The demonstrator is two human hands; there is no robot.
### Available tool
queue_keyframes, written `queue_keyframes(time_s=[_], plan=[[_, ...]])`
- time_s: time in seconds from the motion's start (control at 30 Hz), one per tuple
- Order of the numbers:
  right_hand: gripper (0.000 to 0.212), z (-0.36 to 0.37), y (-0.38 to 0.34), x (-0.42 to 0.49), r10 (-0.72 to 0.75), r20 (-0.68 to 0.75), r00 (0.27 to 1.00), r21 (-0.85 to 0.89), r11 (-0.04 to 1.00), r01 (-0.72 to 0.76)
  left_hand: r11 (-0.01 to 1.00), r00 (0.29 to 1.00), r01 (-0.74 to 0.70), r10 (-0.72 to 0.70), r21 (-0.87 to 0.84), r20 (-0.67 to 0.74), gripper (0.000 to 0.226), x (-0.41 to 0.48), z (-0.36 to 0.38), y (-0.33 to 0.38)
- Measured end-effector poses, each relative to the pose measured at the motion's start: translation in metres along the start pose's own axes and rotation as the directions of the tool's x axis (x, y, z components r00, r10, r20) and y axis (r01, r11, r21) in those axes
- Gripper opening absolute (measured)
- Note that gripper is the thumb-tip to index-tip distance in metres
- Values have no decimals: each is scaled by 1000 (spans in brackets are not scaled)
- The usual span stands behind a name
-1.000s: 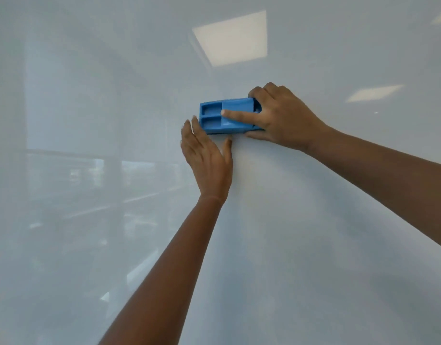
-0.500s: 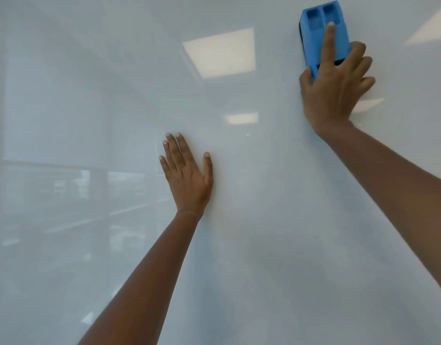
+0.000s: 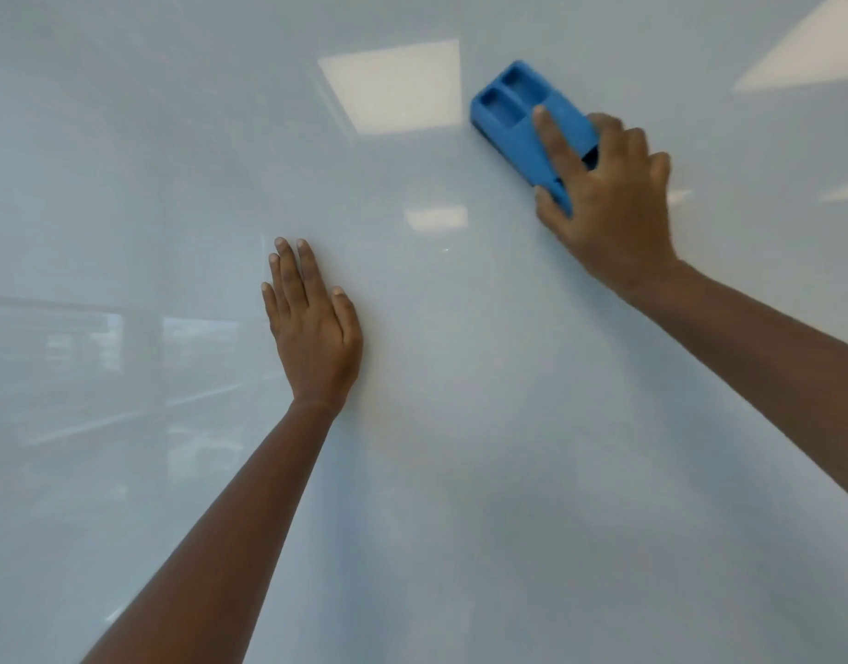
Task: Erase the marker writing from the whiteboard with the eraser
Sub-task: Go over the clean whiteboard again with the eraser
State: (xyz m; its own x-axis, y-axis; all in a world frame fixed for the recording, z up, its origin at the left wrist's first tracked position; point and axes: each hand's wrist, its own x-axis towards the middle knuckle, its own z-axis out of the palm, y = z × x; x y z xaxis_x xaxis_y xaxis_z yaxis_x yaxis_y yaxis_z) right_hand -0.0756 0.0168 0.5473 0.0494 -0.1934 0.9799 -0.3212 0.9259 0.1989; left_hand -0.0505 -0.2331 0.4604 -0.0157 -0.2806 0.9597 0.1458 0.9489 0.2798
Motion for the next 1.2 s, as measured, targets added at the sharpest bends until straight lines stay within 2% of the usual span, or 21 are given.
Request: queue_keyframes(time_s=[0.1,0.17,0.23,0.33,0.37,0.4,0.47,0.57,0.67,0.73,0.77,0.83,0.93,1.0,1.07,1.13,1.2], plan=[[56,-7,52,-24,218,-49,975,-27,975,-220,1000,1000,-11,11,4,10,57,-2,0,-3],[57,-11,77,-46,382,-99,919,2,924,-383,1000,999,-28,28,2,16,57,-6,-1,-6],[59,-14,89,-70,564,-143,813,51,825,-563,999,999,-46,46,-4,19,56,-13,-1,-8],[59,-8,69,-97,801,-199,565,124,593,-796,999,999,-39,40,-30,17,55,-22,-2,-8],[59,-5,53,-104,830,-206,518,132,549,-826,998,999,-34,34,-46,15,54,-23,-2,-8],[58,-2,32,-109,834,-196,516,133,544,-829,997,999,-30,30,-65,11,54,-24,-2,-7],[56,4,-13,-121,794,-137,592,138,607,-782,993,1000,-20,20,-119,-1,53,-26,-4,-6],[54,8,-81,-144,633,-63,771,142,770,-621,961,1000,19,-25,-275,-16,53,-26,-8,-6],[54,16,-141,-178,361,19,932,122,925,-360,898,998,67,-65,-435,19,53,-25,-15,-10],[50,21,-165,-202,98,23,995,146,984,-100,861,996,86,-61,-502,67,53,-25,-21,-14],[48,23,-169,-212,-38,13,999,167,985,35,851,995,92,-54,-517,88,53,-25,-23,-15],[47,23,-161,-222,-272,-2,962,193,944,268,847,992,94,-35,-523,122,53,-24,-27,-17],[47,17,-121,-220,-464,3,886,201,868,454,864,989,85,-12,-496,149,54,-24,-28,-17],[48,9,-85,-214,-472,2,881,184,866,464,881,989,73,-2,-467,151,54,-26,-28,-19],[49,1,-42,-212,-407,-11,913,133,905,405,901,990,56,8,-431,144,53,-26,-26,-19],[50,-7,4,-216,-285,-11,959,56,957,285,917,991,39,16,-397,135,53,-27,-25,-19],[44,-17,42,-223,-98,-12,995,-21,995,98,928,992,27,21,-370,125,54,-27,-24,-18]])
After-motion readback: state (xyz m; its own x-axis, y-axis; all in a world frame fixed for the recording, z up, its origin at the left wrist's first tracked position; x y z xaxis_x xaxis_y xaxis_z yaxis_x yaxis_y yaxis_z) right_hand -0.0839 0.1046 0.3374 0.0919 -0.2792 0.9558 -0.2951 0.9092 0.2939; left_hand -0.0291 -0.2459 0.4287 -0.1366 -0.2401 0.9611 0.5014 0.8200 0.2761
